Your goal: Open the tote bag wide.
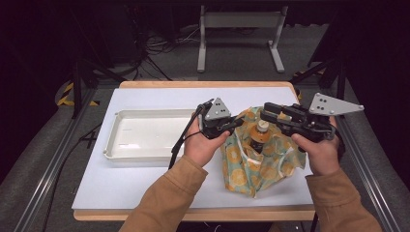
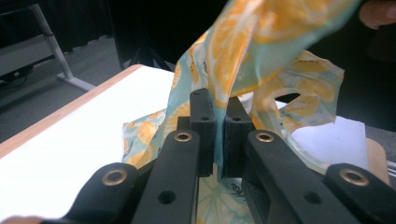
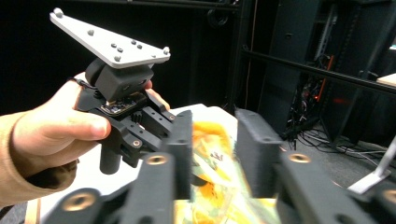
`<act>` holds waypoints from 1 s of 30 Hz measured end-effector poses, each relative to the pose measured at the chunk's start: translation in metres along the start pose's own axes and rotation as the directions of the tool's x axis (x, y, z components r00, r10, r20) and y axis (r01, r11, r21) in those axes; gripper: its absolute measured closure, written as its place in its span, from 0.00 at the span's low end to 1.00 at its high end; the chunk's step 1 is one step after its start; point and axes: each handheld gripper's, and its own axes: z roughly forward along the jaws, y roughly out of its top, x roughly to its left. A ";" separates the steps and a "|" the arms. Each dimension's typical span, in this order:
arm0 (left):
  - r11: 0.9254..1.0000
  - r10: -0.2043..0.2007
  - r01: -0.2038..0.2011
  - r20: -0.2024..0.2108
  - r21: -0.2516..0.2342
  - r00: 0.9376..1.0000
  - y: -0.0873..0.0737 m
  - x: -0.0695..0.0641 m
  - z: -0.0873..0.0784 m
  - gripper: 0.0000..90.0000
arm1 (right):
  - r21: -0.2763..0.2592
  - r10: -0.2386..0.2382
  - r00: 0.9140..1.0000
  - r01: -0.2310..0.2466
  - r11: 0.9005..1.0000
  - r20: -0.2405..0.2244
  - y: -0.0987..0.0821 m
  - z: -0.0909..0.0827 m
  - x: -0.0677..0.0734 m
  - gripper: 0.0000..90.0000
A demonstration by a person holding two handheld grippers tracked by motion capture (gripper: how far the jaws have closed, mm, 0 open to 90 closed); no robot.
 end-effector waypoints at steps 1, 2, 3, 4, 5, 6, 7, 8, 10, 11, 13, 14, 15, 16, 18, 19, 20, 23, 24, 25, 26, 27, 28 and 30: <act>1.000 -0.001 0.001 -0.002 0.001 1.000 0.000 0.001 0.000 0.96 | -0.007 0.004 1.000 -0.004 1.000 -0.002 0.000 -0.004 -0.001 0.60; 1.000 -0.002 0.002 -0.002 0.000 1.000 0.000 0.001 0.000 0.96 | -0.010 0.019 1.000 -0.019 1.000 -0.002 -0.001 -0.008 -0.001 0.53; 1.000 -0.005 0.005 -0.001 -0.002 1.000 -0.001 0.001 0.000 0.96 | -0.006 0.026 1.000 -0.026 1.000 0.012 -0.002 -0.013 -0.001 0.49; 1.000 -0.004 0.004 -0.002 0.000 1.000 -0.001 0.001 -0.001 0.96 | -0.007 0.025 0.999 -0.025 1.000 0.023 -0.003 -0.016 -0.002 0.45; 1.000 -0.005 0.005 0.001 0.001 1.000 -0.001 0.001 -0.001 0.96 | -0.004 0.028 0.999 -0.028 1.000 0.039 -0.006 -0.023 -0.003 0.40; 1.000 -0.005 0.005 0.000 0.001 1.000 -0.001 0.001 -0.001 0.96 | -0.008 0.034 0.998 -0.034 0.999 0.049 -0.009 -0.027 -0.003 0.38; 1.000 -0.005 0.005 0.000 0.001 1.000 -0.001 0.001 -0.001 0.96 | -0.008 0.034 0.998 -0.034 0.999 0.049 -0.009 -0.027 -0.003 0.38; 1.000 0.003 -0.003 -0.001 0.003 1.000 -0.001 0.002 -0.002 0.96 | -0.011 0.036 0.997 -0.035 0.999 0.065 -0.011 -0.032 -0.005 0.36; 1.000 0.003 -0.003 -0.004 0.004 1.000 -0.001 0.002 -0.002 0.96 | -0.010 0.058 0.993 -0.058 0.998 0.102 -0.019 -0.042 -0.008 0.31; 1.000 0.003 -0.003 -0.002 0.004 1.000 -0.001 0.003 -0.003 0.96 | -0.003 0.072 0.991 -0.072 0.997 0.112 -0.024 -0.046 -0.010 0.29; 1.000 0.001 -0.001 -0.005 0.000 1.000 -0.001 0.004 -0.003 0.96 | 0.010 0.085 0.987 -0.087 0.996 0.137 -0.032 -0.052 -0.013 0.26; 1.000 -0.003 0.003 -0.005 -0.001 1.000 -0.001 0.004 -0.003 0.96 | 0.022 0.099 0.984 -0.103 0.994 0.150 -0.037 -0.054 -0.014 0.25; 1.000 -0.005 0.005 -0.004 -0.001 1.000 -0.001 0.004 -0.003 0.96 | 0.029 0.112 0.982 -0.117 0.993 0.152 -0.041 -0.055 -0.015 0.25; 1.000 -0.004 0.004 -0.005 -0.002 1.000 -0.001 0.004 -0.003 0.96 | 0.039 0.117 0.981 -0.124 0.992 0.156 -0.045 -0.057 -0.016 0.25; 1.000 -0.003 0.003 -0.006 -0.002 1.000 -0.001 0.004 -0.004 0.96 | 0.049 0.125 0.979 -0.135 0.990 0.161 -0.052 -0.058 -0.017 0.25; 1.000 -0.005 0.005 -0.005 -0.002 1.000 -0.001 0.005 -0.004 0.95 | 0.054 0.134 0.978 -0.144 0.988 0.161 -0.056 -0.060 -0.019 0.25; 1.000 -0.008 0.008 -0.006 -0.004 1.000 -0.001 0.005 -0.004 0.95 | 0.056 0.146 0.976 -0.156 0.986 0.161 -0.060 -0.061 -0.020 0.25; 1.000 -0.011 0.011 -0.005 -0.003 1.000 -0.002 0.006 -0.005 0.95 | 0.047 0.179 0.972 -0.188 0.981 0.152 -0.068 -0.065 -0.026 0.30; 1.000 -0.011 0.011 -0.005 -0.003 1.000 -0.002 0.006 -0.006 0.95 | 0.050 0.182 0.972 -0.191 0.980 0.147 -0.070 -0.065 -0.027 0.34; 1.000 -0.010 0.010 -0.007 -0.004 1.000 -0.002 0.006 -0.006 0.95 | 0.051 0.183 0.974 -0.192 0.980 0.134 -0.073 -0.066 -0.029 0.36; 1.000 -0.010 0.010 -0.007 -0.004 1.000 -0.002 0.007 -0.006 0.95 | 0.052 0.181 0.975 -0.189 0.981 0.127 -0.075 -0.066 -0.031 0.40; 1.000 -0.012 0.012 -0.006 -0.003 1.000 -0.002 0.007 -0.006 0.95 | 0.056 0.174 0.976 -0.183 0.981 0.132 -0.076 -0.067 -0.032 0.43; 1.000 -0.012 0.012 -0.006 -0.003 1.000 -0.002 0.007 -0.006 0.95 | 0.056 0.174 0.976 -0.183 0.981 0.132 -0.076 -0.067 -0.032 0.43; 1.000 -0.013 0.013 -0.005 -0.003 1.000 -0.002 0.007 -0.006 0.95 | 0.080 0.163 0.977 -0.175 0.981 0.141 -0.081 -0.066 -0.035 0.44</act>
